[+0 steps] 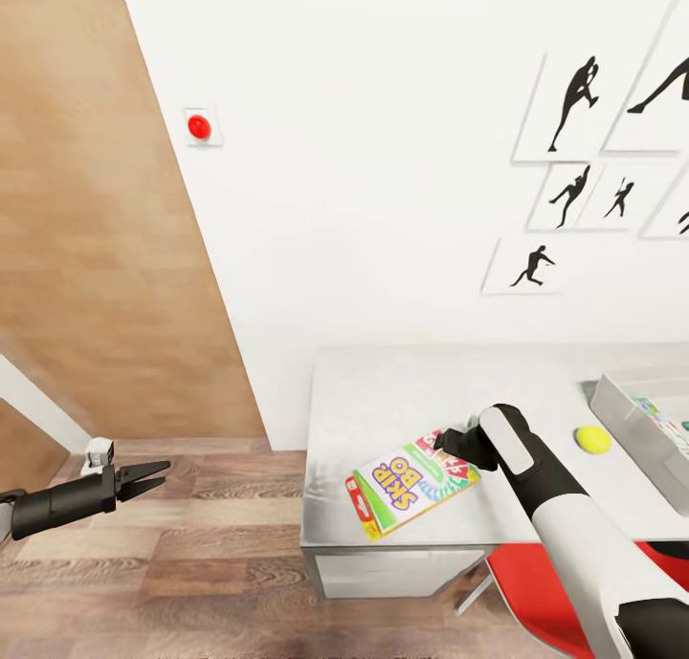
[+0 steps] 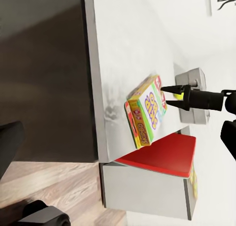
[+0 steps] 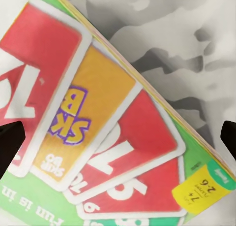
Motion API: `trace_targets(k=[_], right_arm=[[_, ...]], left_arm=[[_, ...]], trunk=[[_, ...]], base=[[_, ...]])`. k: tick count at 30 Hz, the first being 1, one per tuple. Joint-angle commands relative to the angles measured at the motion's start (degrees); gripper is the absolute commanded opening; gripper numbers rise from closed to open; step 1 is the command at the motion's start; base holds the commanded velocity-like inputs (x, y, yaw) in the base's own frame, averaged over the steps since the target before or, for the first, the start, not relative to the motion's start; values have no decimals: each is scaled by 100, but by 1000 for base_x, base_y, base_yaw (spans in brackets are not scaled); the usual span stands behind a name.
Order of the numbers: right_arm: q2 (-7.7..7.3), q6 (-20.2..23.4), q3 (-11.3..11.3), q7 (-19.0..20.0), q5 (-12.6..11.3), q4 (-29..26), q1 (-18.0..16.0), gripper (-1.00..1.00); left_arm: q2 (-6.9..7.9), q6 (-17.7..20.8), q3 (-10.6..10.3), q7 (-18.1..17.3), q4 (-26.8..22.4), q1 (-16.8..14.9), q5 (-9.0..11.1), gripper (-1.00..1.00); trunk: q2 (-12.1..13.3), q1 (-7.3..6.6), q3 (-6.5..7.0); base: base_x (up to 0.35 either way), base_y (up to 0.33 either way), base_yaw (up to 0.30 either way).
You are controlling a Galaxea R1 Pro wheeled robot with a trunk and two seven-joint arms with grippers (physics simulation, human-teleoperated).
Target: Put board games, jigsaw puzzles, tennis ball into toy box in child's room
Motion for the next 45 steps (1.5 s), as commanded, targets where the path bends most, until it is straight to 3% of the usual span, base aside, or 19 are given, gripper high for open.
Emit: trace_targets(k=[1, 45], right_arm=[[-6, 5, 26, -57, -59, -6, -5, 100], [-1, 5, 26, -59, -62, -8, -5, 100]], left_arm=[[4, 37, -2, -3, -1, -4, 21, 100], [5, 39, -2, -33, -1, -4, 28, 100]], trunk=[[-12, 3, -19], [-12, 3, -61]], base=[[0, 0, 0], [-42, 93, 0]])
